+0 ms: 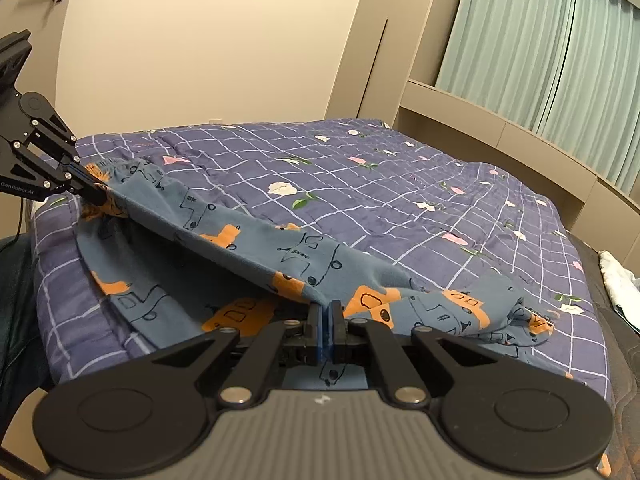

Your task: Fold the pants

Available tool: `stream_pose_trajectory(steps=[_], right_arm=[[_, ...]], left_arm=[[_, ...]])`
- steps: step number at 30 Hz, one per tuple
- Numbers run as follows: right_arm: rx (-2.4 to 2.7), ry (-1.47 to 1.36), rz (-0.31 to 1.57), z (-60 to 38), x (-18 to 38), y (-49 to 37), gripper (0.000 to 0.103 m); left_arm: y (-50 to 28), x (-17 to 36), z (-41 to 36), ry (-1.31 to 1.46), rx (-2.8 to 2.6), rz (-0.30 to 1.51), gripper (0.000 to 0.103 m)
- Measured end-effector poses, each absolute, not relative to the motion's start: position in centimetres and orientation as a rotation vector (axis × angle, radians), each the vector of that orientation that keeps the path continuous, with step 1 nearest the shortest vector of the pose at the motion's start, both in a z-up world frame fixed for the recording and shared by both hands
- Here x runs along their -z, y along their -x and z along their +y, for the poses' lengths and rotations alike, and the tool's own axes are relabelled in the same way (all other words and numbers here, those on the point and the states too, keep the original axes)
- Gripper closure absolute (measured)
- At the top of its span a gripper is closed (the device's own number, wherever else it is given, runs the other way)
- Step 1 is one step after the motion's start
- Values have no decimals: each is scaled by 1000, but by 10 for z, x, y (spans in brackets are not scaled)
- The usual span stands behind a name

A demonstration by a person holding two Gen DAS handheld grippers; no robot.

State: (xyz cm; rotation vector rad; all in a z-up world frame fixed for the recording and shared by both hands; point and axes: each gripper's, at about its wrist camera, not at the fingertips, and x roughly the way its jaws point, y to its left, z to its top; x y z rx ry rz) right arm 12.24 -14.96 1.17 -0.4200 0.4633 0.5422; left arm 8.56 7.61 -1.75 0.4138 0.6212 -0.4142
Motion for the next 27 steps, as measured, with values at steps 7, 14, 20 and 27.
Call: stream_pose_trajectory(steps=[7,14,20,27], right_arm=[[-564,445,497,-144,1,-107,100],[-563,417,516,-147,10,-99,101],[-567,398,497,-150,11,-95,101],[-581,424,505,-151,14,-88,102]], left_arm=[[-85,36,77,-428,409,678,103],[-80,45,76,-401,402,698,103],[-75,46,74,-396,383,696,103],[-75,49,75,-381,379,711,102]])
